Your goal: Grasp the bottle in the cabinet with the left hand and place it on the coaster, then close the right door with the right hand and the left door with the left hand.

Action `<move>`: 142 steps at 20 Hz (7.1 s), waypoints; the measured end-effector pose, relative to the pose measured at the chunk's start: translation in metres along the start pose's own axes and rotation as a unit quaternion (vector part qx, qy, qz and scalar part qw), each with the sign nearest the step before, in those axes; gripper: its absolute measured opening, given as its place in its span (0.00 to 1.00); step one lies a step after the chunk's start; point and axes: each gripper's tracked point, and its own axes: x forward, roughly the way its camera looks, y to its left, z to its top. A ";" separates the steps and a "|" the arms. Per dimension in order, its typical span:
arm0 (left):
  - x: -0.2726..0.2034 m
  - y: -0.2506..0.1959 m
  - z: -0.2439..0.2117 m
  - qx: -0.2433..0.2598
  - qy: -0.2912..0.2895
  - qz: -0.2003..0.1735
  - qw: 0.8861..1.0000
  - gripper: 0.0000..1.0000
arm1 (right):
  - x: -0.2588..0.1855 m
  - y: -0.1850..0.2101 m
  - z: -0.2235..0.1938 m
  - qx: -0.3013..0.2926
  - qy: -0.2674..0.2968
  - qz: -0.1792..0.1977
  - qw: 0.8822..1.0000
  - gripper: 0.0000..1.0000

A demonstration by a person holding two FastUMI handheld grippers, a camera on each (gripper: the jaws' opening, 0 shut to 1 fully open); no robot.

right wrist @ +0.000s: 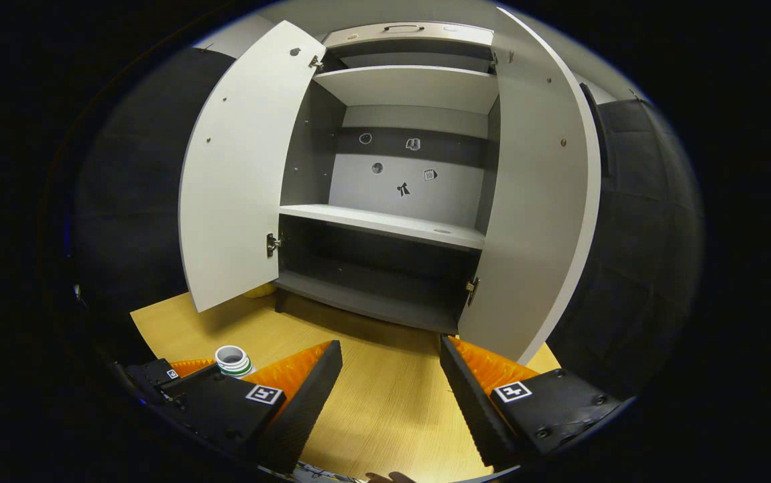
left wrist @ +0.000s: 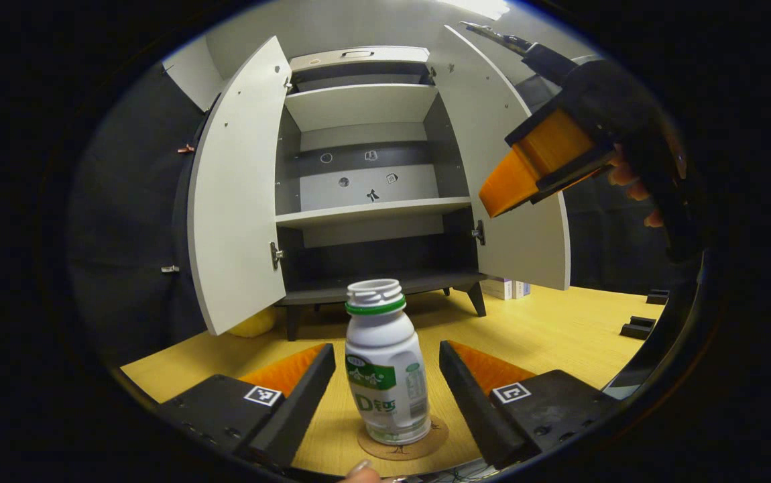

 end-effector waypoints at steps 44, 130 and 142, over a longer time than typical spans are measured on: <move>0.021 0.208 0.296 -0.013 -0.042 0.127 0.991 0.96 | -0.029 -0.193 0.204 0.068 -0.123 -0.090 0.986 0.94; 0.108 0.155 0.324 -0.050 -0.059 0.020 0.997 0.94 | 0.066 -0.045 0.248 0.025 -0.145 -0.014 0.989 0.97; 0.114 0.119 0.323 -0.041 -0.056 -0.014 0.997 0.94 | 0.058 -0.053 0.247 0.023 -0.145 -0.050 0.988 0.97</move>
